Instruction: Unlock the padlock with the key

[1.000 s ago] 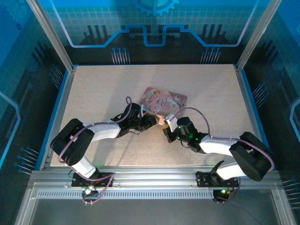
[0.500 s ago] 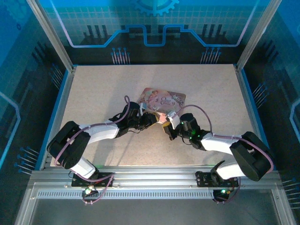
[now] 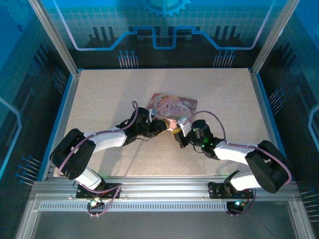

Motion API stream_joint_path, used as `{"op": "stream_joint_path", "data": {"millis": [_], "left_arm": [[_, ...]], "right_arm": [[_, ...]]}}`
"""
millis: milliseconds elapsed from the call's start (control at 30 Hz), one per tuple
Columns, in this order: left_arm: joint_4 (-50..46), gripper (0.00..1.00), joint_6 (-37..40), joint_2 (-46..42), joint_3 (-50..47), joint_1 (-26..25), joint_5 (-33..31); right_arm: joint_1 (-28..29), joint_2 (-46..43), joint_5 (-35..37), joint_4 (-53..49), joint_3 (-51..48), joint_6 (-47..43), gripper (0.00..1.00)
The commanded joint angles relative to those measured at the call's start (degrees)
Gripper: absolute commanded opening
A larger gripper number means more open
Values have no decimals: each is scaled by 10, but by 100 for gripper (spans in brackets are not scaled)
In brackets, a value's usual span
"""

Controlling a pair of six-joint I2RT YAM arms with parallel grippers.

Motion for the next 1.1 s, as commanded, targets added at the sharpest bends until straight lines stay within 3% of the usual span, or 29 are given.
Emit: {"op": "stream_joint_path", "data": {"millis": [0, 1067], "left_arm": [[9, 17, -15, -17, 23, -6, 28], [13, 17, -19, -4, 26, -15, 30]], "right_arm": [[7, -5, 5, 18, 16, 2, 1], [13, 41, 3, 46, 38, 8, 1]]}}
